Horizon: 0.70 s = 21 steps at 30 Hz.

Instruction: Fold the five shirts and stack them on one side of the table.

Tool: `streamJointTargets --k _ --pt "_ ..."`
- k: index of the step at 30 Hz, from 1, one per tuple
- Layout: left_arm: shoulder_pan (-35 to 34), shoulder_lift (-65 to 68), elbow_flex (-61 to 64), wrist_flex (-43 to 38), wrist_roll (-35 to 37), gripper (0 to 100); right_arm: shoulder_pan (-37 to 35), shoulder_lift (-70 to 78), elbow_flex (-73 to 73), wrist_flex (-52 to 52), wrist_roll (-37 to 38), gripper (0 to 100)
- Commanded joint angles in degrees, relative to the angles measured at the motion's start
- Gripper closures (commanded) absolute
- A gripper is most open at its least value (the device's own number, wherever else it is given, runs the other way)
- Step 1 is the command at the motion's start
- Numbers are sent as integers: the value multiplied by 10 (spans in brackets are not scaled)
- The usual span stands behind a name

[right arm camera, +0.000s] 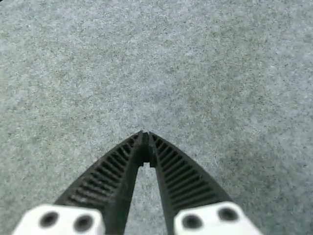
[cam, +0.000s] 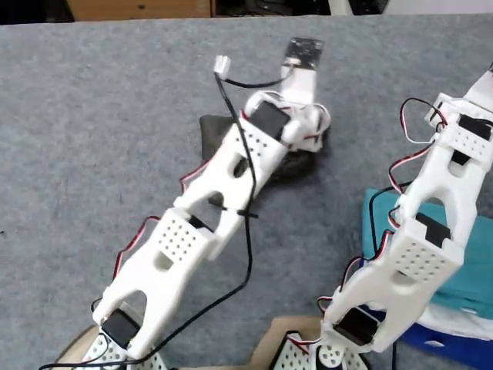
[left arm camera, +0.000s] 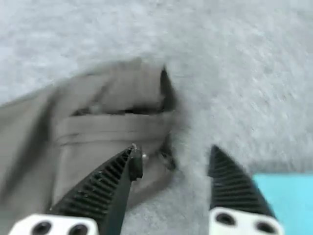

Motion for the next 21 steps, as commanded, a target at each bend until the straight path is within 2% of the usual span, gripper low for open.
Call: streamJointTargets --k 1,5,8,10,14,18,21 --pt "-51 -15 -77 15 8 745 -13 -2 -5 -10 27 994" --pt "-147 -9 -141 40 11 854 -26 -2 -4 -7 42 994" --pt "-200 -7 -98 62 11 967 -51 -3 -9 6 84 994" --pt "-215 5 -52 69 11 978 -80 -7 -22 29 122 994" --pt "-237 44 3 33 13 981 -164 -1 -139 190 192 994" --pt "-293 82 -14 25 47 981 -268 29 -303 362 245 994" --pt "-331 110 -23 25 65 981 -344 85 -422 451 276 994"
